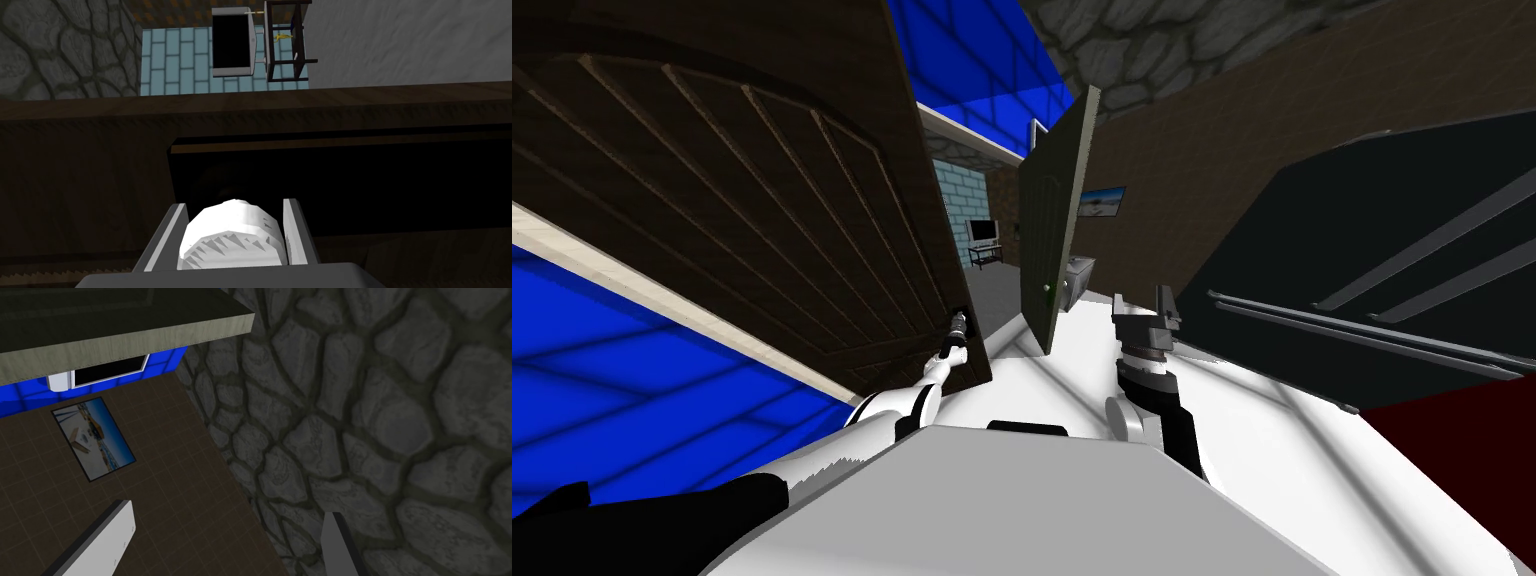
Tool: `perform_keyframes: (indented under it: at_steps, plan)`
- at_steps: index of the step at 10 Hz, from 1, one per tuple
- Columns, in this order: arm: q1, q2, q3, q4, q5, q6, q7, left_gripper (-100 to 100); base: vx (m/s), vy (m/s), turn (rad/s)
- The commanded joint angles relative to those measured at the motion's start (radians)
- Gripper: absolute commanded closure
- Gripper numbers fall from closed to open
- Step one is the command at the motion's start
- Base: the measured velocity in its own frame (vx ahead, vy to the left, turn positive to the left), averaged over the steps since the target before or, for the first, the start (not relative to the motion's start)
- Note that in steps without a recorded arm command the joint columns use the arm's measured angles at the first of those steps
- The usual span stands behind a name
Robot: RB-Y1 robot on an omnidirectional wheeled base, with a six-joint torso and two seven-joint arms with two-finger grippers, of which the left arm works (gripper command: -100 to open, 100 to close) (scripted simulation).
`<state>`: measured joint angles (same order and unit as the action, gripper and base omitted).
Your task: Pull the door open
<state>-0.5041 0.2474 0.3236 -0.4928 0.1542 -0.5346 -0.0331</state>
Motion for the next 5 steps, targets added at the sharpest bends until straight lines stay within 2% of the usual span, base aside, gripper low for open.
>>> perform_keyframes:
  at_steps: [1,5]
  plan:
    - [0.0,0.0,0.0,0.0,0.0,0.0,0.0,100,-0.096,0.033,-0.043]
    - [0.002,0.0,-0.038,-0.003,-0.015,0.001,0.034,100,-0.178,0.032,-0.078]
